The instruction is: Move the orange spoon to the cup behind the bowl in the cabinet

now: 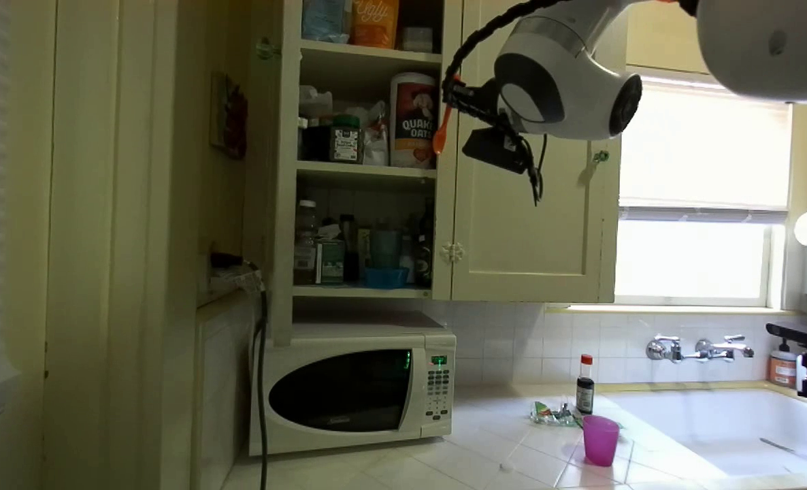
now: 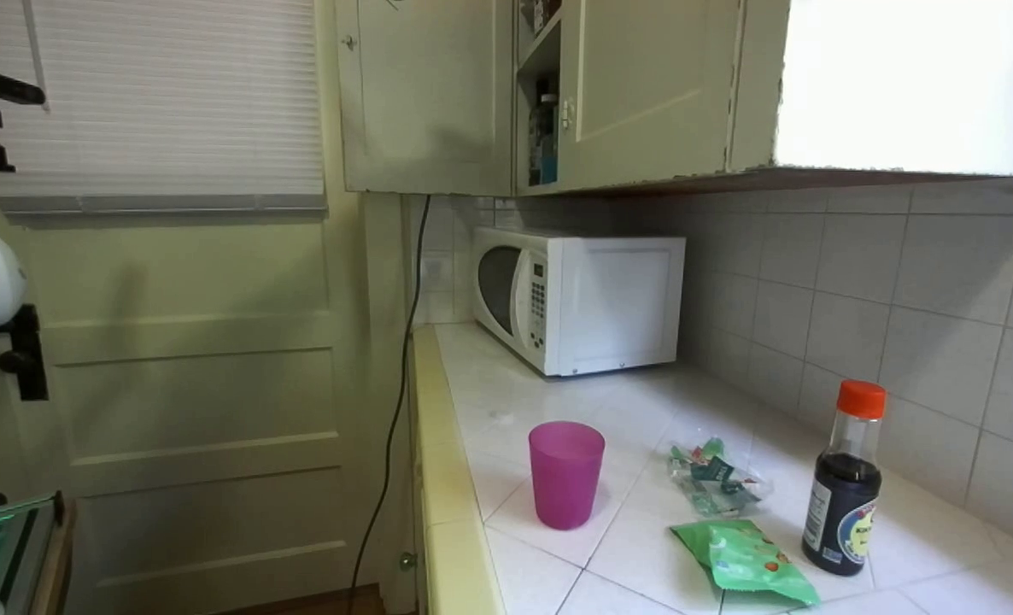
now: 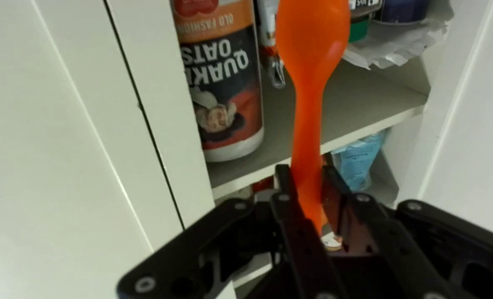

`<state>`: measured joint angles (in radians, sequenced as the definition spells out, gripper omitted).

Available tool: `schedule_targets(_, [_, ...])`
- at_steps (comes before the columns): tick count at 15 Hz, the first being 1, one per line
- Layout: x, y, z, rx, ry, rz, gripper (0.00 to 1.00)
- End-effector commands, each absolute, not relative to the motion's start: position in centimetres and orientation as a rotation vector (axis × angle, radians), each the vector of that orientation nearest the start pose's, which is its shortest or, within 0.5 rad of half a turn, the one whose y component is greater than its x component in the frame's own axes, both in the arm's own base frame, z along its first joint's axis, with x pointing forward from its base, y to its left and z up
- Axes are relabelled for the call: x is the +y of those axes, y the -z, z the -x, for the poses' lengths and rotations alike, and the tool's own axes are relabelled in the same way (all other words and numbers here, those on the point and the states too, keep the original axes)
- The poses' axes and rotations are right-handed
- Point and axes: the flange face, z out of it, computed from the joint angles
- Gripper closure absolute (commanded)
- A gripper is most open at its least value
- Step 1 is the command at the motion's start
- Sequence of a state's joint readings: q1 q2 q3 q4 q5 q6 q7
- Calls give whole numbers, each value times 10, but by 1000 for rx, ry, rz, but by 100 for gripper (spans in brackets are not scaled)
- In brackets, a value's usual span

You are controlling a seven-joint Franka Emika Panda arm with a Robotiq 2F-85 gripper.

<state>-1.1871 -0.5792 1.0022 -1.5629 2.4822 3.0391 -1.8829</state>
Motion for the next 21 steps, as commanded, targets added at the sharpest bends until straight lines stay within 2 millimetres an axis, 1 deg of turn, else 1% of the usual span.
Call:
schedule_targets(1, [92,-817,-501,-117,2664,1729,94])
schedule_targets(2, [93,-816,-511,-150,2689,1743,94])
schedule_targets(4, [96,-813,-530,-152,2722,1773,94])
schedule_targets(5, [98,-811,-536,-152,2742,1785,94])
schedule_targets(7, [109,-805,-547,-161,2758,1797,94])
schedule_targets(11, [133,-787,-557,-179,2739,1819,94])
schedule_targets(14, [136,-778,-561,-103,2669,1796,94])
schedule_targets(16, [133,-767,-566,-34,2579,1790,94])
schedule_targets(17, [138,-776,-562,-100,2635,1793,78])
schedule_targets(19, [134,-770,-564,-58,2604,1795,78])
schedule_targets(20, [133,-769,-565,-50,2600,1796,94])
schedule_targets(21, [135,-772,-566,-49,2616,1786,94])
